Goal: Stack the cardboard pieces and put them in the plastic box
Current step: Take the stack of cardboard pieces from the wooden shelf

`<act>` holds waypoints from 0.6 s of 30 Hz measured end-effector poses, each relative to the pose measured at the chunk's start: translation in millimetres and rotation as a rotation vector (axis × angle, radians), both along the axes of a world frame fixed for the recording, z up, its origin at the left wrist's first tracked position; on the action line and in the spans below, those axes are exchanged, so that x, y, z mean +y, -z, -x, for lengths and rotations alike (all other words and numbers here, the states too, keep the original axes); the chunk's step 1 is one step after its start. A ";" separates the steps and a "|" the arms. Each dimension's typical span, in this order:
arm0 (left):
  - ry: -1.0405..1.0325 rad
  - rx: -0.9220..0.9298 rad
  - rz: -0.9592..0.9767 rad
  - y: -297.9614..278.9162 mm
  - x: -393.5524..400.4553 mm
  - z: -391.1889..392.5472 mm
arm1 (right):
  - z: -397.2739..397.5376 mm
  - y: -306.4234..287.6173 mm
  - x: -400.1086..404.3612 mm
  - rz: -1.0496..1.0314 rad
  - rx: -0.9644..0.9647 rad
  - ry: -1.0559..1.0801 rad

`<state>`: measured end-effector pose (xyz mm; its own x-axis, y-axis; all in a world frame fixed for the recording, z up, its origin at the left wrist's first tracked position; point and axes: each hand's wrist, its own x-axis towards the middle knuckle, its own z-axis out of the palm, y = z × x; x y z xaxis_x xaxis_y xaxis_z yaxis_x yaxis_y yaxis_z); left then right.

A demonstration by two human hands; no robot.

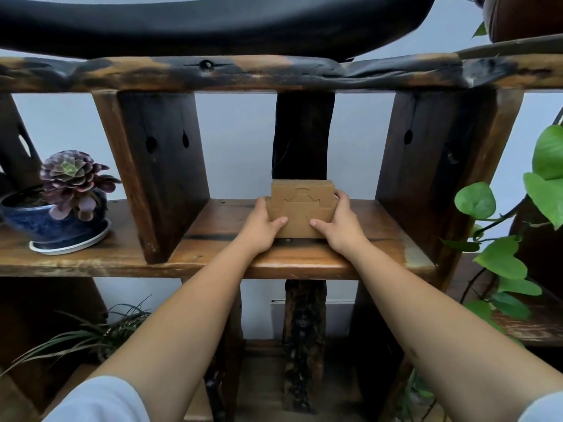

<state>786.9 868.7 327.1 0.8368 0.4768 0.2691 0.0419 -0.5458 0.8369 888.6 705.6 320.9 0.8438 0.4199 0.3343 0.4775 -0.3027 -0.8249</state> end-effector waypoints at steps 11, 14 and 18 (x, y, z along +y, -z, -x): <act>0.029 0.005 0.089 -6.5 -10.5 46.6 | 38.8 -7.9 -32.6 0.025 0.093 -0.057; 0.075 -0.036 0.174 -3.3 -23.0 72.0 | 62.8 -7.0 -45.9 -0.046 0.172 -0.138; 0.127 -0.043 0.287 0.3 -39.5 108.4 | 91.6 -7.7 -71.1 -0.070 0.274 -0.392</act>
